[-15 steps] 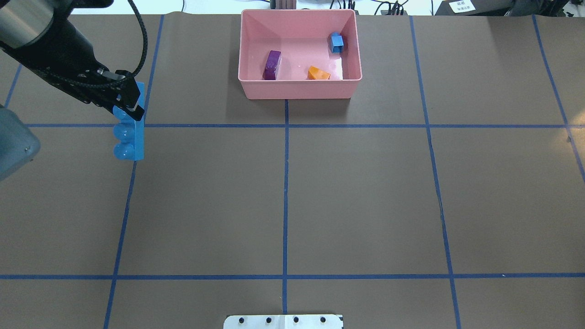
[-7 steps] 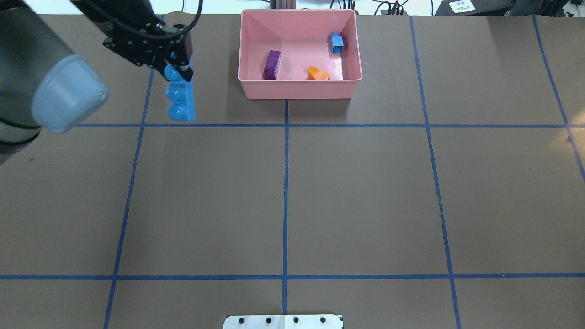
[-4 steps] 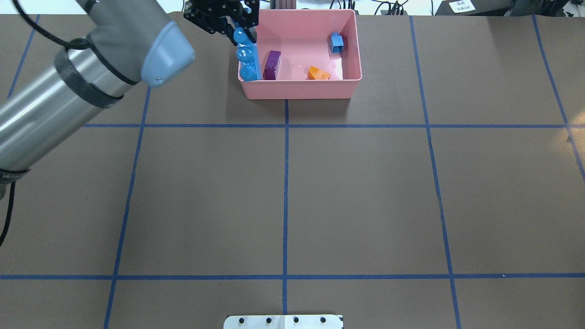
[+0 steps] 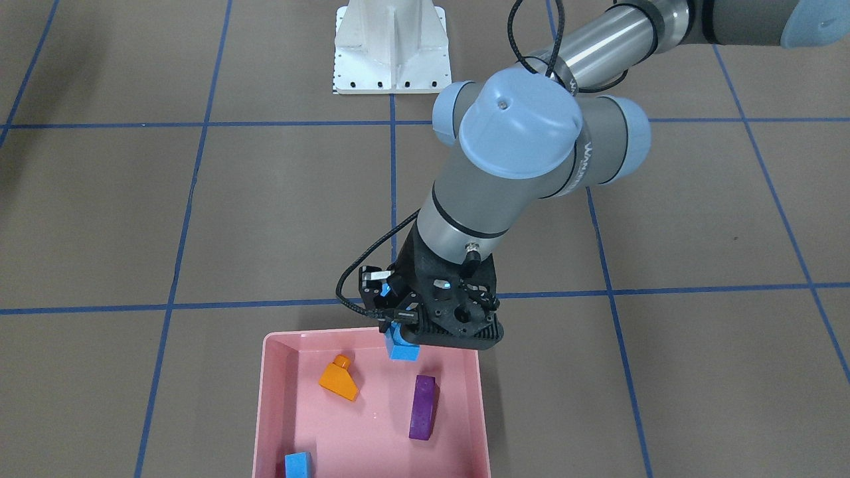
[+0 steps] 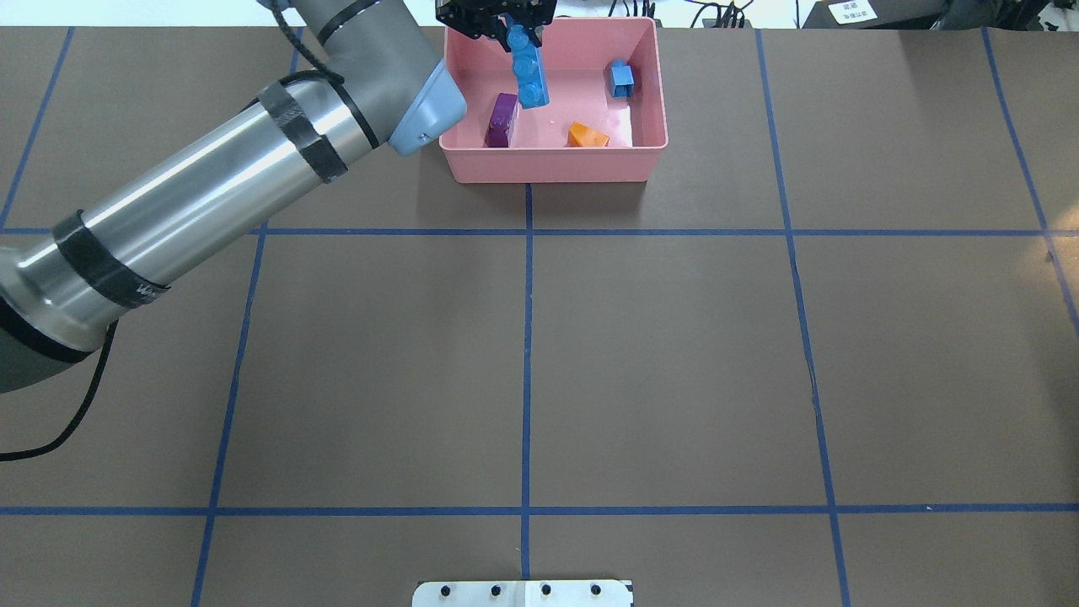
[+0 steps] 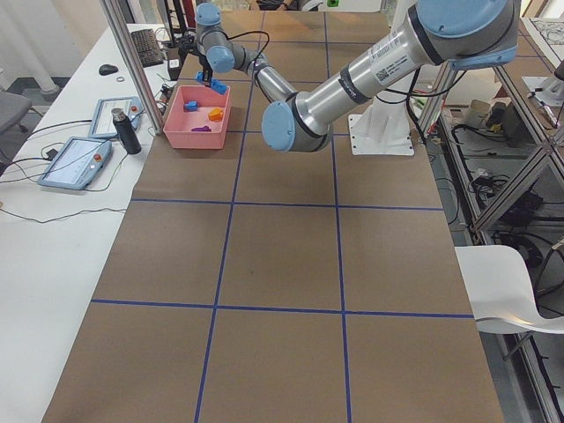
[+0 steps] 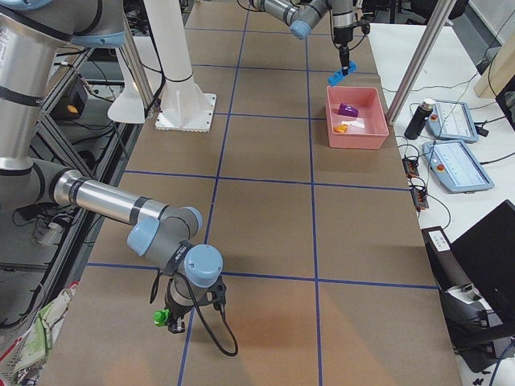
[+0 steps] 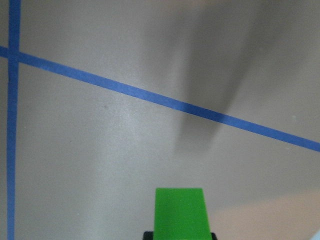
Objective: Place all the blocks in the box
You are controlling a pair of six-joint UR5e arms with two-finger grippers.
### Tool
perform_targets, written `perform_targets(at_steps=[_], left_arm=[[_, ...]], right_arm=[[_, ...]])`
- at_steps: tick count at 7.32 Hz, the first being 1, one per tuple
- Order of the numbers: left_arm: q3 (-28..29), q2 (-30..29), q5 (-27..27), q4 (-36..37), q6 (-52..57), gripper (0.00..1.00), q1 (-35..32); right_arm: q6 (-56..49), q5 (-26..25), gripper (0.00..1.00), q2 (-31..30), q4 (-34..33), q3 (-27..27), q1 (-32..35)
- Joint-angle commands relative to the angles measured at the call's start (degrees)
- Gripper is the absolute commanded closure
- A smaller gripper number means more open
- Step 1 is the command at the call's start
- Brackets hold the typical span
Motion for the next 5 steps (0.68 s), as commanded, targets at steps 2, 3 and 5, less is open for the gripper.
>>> perform_targets(at_steps=[2, 3, 5], left_arm=[[12.1, -3.3, 9.8, -9.0, -2.1, 1.00, 1.9], [12.1, -3.3, 10.0, -9.0, -2.1, 1.00, 2.9], [11.7, -2.9, 10.1, -8.6, -2.2, 0.00, 4.1]], right_arm=[[0.9, -2.5, 1.00, 9.7, -3.2, 2.8, 3.0], [1.0, -1.9, 1.00, 14.2, -3.2, 2.7, 3.0], [1.0, 5.0, 1.00, 21.5, -3.2, 2.9, 2.8]])
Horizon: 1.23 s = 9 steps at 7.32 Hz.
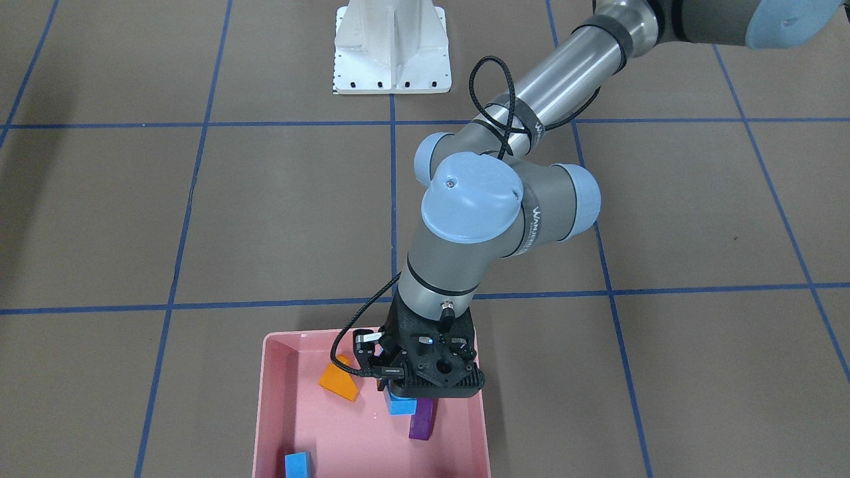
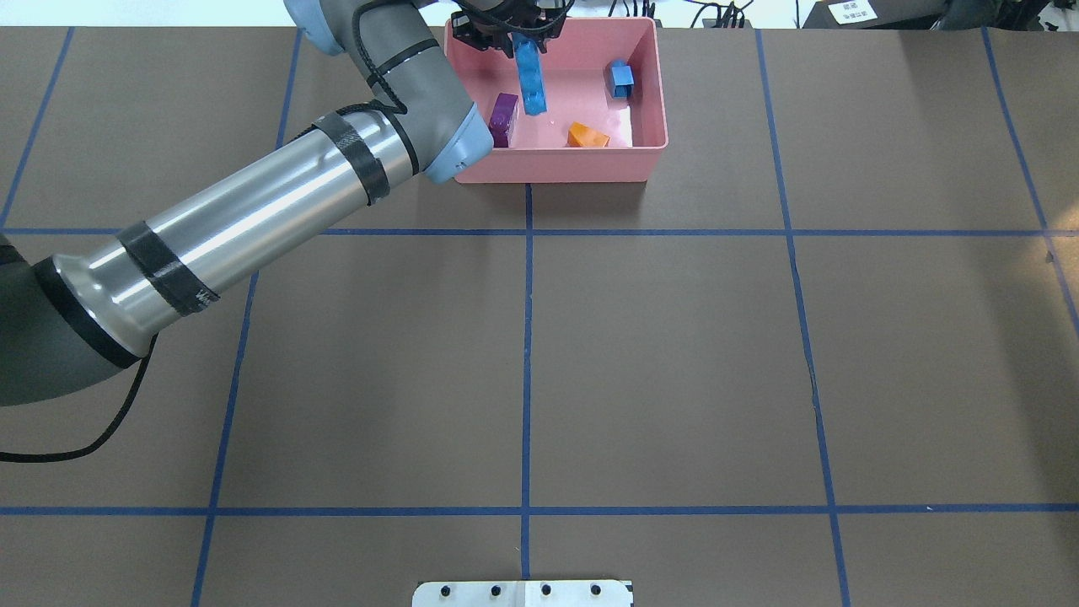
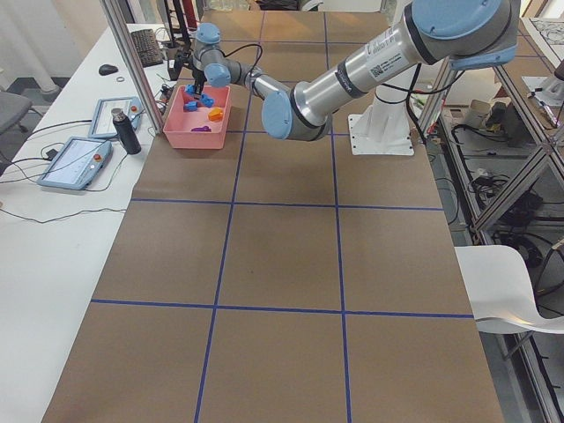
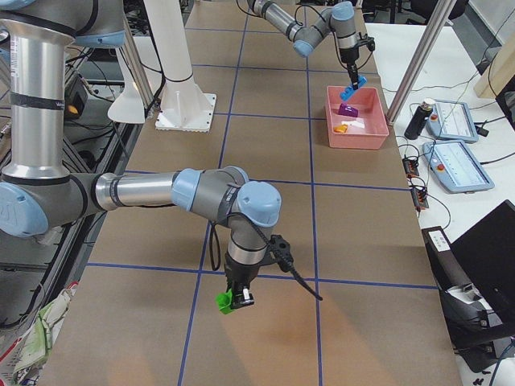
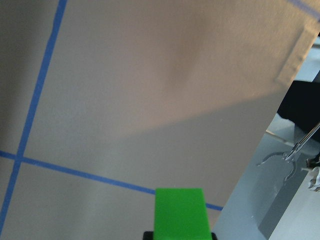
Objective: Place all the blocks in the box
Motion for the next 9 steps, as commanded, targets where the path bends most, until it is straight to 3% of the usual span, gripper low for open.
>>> perform_targets(at_steps=[1, 3, 5, 6, 7, 9], left_arm=[[-0.6, 0.2, 0.2, 0.5, -0.2, 0.00, 0.7], [-6.4, 4.2, -0.3, 4.2, 0.1, 0.00, 0.0], [-13.3, 7.3, -5.7, 14.3, 2.2, 0.00, -4.3], [-18.9, 11.3, -7.6, 20.1, 7.2, 0.00, -6.8], [-27.0, 16.8, -8.1, 28.7, 15.0, 0.00, -9.0], [-39.9, 25.2, -8.1, 42.3, 28.9, 0.00, -13.2]], right_arm=[[4.0, 8.8, 1.00, 8.6, 0.0, -0.1, -1.7], [19.6, 13.4, 1.00, 19.2, 0.0, 0.2, -10.3], [36.5, 13.6, 1.00, 30.1, 0.1, -0.4, -20.0], [46.6, 13.5, 1.00, 36.8, 1.7, -3.6, -25.2], [55.8, 13.3, 1.00, 42.1, 6.8, -7.8, -29.8], [70.3, 11.9, 1.00, 48.3, 24.4, -19.7, -37.2]])
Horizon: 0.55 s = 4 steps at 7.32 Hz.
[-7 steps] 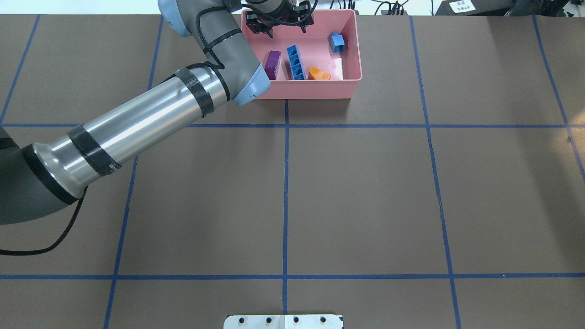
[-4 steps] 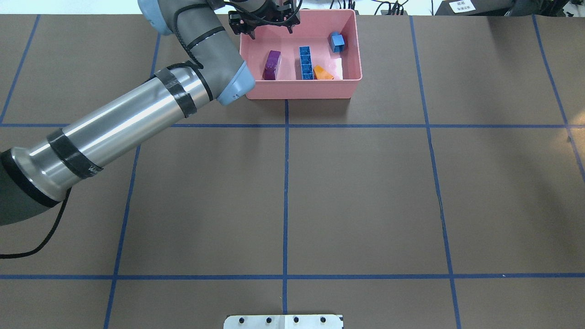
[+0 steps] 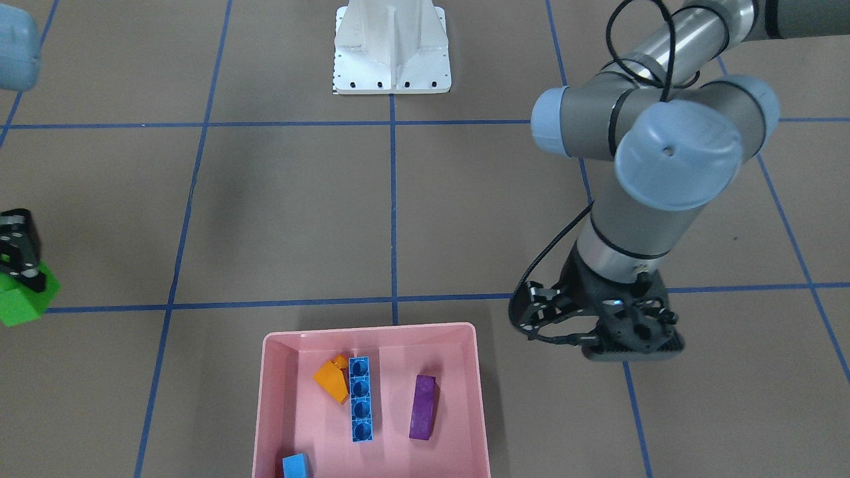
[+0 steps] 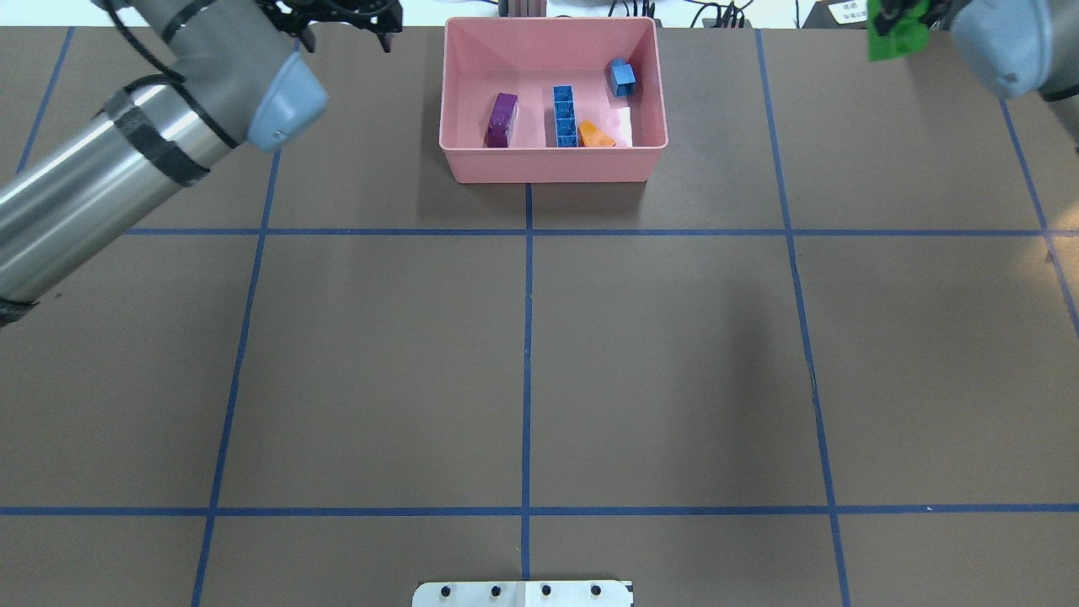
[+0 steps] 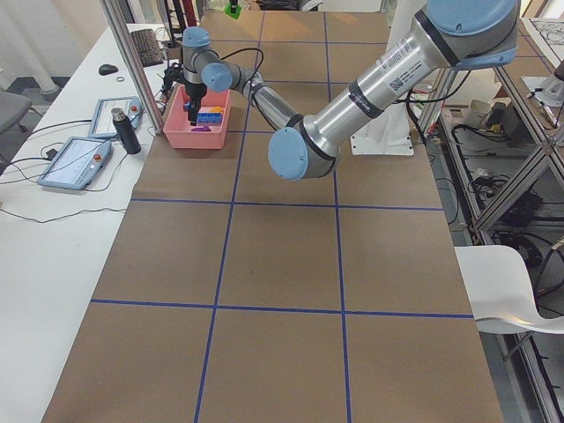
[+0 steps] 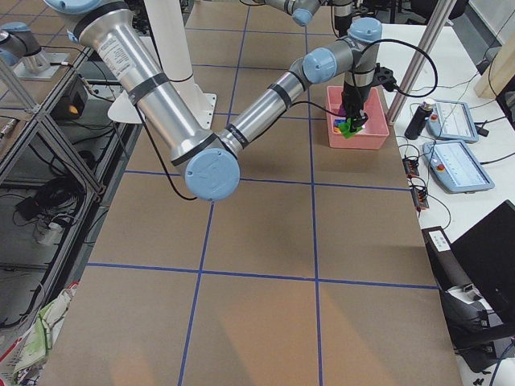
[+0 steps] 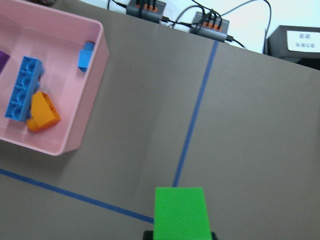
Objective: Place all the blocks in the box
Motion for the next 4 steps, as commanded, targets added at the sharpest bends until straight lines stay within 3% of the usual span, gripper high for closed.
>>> perform_targets(at_steps=[1, 3, 4], left_arm=[[-12.5, 9.0, -0.2, 12.2, 13.1, 0.00, -4.3], [-19.5, 17.0, -0.2, 17.1, 23.8, 0.00, -6.4], [-22.8, 21.1, -0.2, 17.3, 27.0, 0.00, -7.4]], right_arm=[[14.4, -2.9, 1.00, 6.5, 19.0, -13.6, -7.8], [19.6, -10.2, 1.00, 13.3, 27.1, -24.6, -13.1], [21.3, -11.4, 1.00, 14.5, 29.8, -27.2, -14.3]])
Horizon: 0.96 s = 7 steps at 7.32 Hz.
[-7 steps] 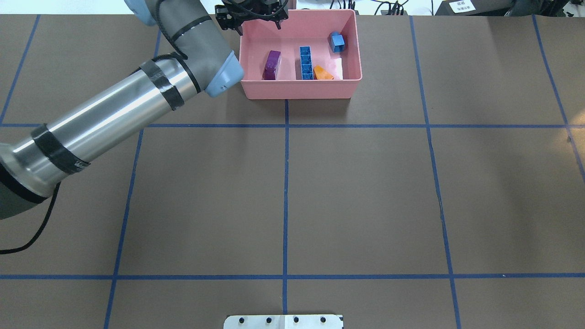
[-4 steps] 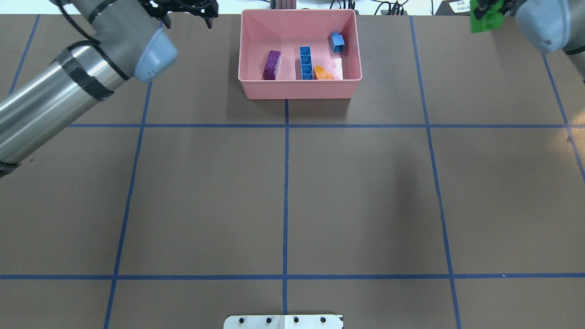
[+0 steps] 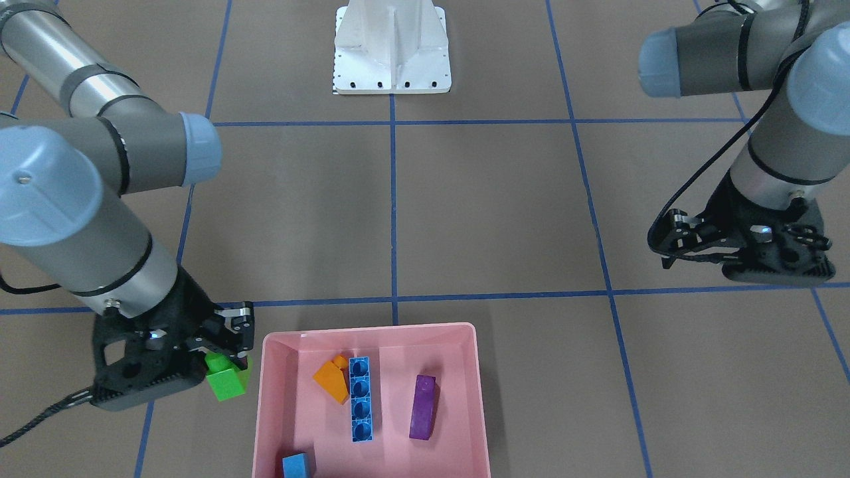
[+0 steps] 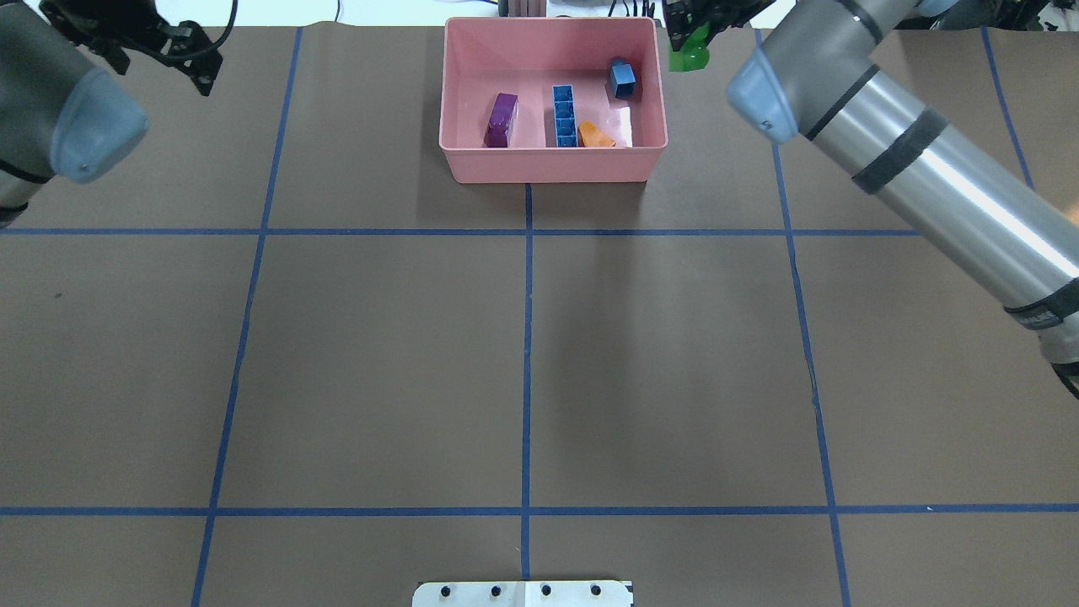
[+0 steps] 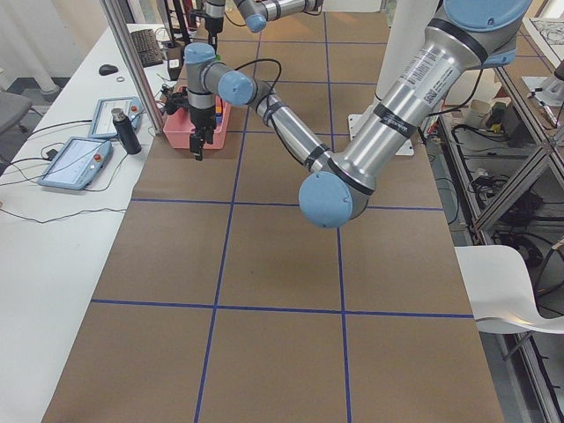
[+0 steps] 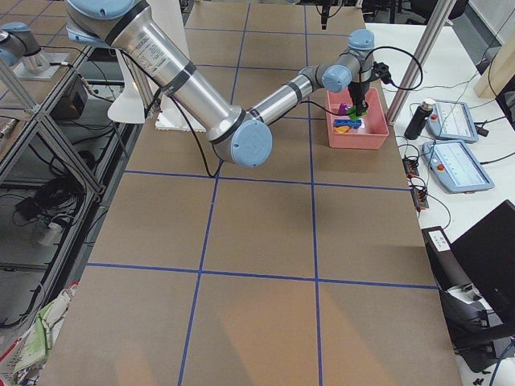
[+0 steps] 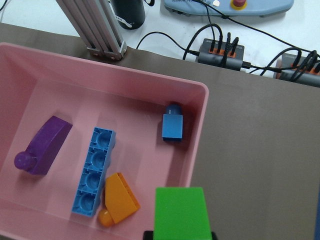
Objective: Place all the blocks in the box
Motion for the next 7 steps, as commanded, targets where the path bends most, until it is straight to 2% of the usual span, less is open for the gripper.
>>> perform_targets(at_steps=[1, 2, 5, 6, 7], left_arm=[[-7.5, 8.4, -0.3, 1.3, 7.8, 0.00, -2.1], [-10.2, 10.9, -0.4, 1.3, 7.8, 0.00, -2.5], [-11.6, 13.5, 0.3, 0.1, 1.0, 0.00, -3.6], [-11.1, 13.7, 0.3, -1.0, 1.3, 0.00, -4.8], [-10.0, 13.7, 0.2, -0.8, 3.1, 0.00, -7.1]], right_arm=[[7.0, -2.5, 0.50, 2.6, 6.7, -5.5, -2.5], [9.0, -2.6, 0.00, 2.5, 8.7, -6.2, -3.0], [8.5, -2.0, 0.00, 1.4, 7.6, -4.5, 0.3], [8.2, -1.4, 0.00, 1.2, 2.9, -4.2, 2.9], [7.1, 2.1, 0.00, 0.2, -4.0, -1.0, 6.3]])
